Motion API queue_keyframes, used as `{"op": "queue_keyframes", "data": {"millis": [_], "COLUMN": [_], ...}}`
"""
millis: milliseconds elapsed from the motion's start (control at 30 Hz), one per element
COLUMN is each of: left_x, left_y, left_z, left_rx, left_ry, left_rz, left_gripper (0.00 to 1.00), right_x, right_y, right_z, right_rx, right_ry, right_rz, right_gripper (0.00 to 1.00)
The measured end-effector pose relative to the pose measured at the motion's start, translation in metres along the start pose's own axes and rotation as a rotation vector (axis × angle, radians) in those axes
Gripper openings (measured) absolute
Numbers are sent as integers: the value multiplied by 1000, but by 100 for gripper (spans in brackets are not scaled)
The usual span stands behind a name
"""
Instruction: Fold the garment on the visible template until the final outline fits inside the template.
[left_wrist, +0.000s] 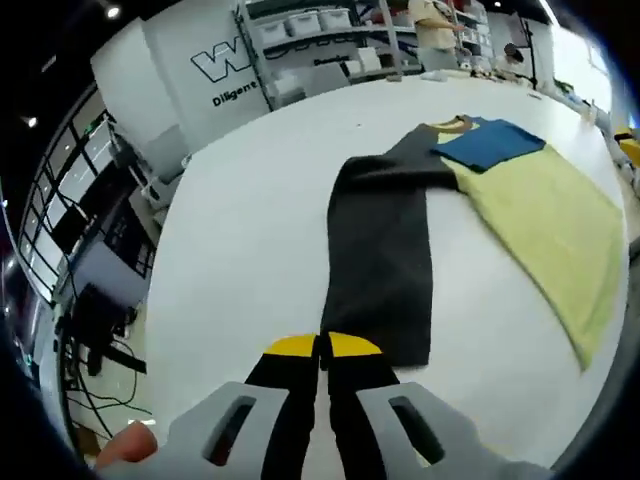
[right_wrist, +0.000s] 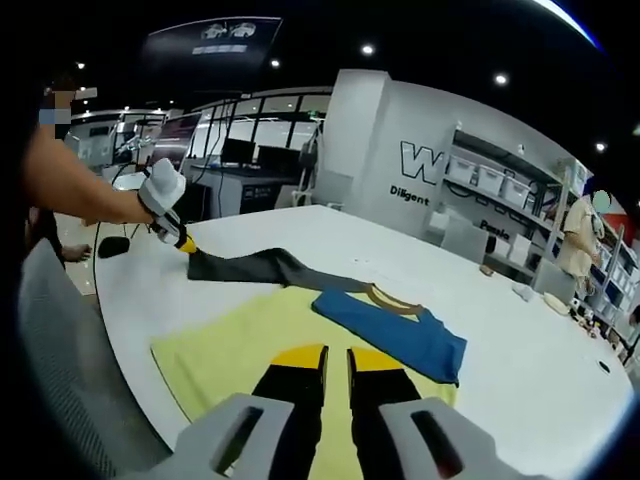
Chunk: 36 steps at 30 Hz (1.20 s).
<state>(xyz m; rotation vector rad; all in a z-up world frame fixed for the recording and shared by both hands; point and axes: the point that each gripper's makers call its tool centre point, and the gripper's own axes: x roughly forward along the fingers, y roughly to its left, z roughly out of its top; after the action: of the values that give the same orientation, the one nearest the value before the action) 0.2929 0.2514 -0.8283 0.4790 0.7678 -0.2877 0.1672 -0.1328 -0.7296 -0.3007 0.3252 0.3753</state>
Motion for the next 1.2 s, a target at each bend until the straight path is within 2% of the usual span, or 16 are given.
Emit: {"op": "queue_keyframes", "data": {"millis": [67, 133, 233, 267, 300, 433, 633, 900, 1033, 1200], "left_x": [0, -2, 1, 2, 4, 12, 28, 53, 62, 67], "left_y": [12, 25, 30, 38, 39, 49, 65, 83, 85, 84], "left_z": [-4, -5, -4, -4, -2, 4, 13, 11, 8, 3], "left_rx": [9, 76, 108, 171, 202, 224, 323, 328, 334, 299], "left_ry": [20, 36, 53, 72, 69, 83, 115, 156, 170, 171], "left_rz": [-2, 29, 24, 50, 48, 59, 83, 85, 77, 58], "left_gripper": [0, 0, 0, 0, 0, 0, 0, 0, 0, 0], "right_x": [0, 1, 1, 1, 1, 1, 1, 3, 4, 4], "right_y": [-1, -1, -2, -2, -3, -5, -6, -6, -7, -7], "right_z": [-1, -2, -3, -4, -4, -6, -9, -14, -17, -18], "right_rx": [-1, -2, -3, -3, -4, -1, 1, 2, 4, 8], "right_ry": [4, 10, 14, 17, 18, 27, 41, 64, 76, 81], "right_rz": [-4, -6, -8, -12, -14, -22, -29, -28, -28, -31], "right_gripper": [2, 2, 1, 1, 1, 1, 1, 0, 0, 0]}}
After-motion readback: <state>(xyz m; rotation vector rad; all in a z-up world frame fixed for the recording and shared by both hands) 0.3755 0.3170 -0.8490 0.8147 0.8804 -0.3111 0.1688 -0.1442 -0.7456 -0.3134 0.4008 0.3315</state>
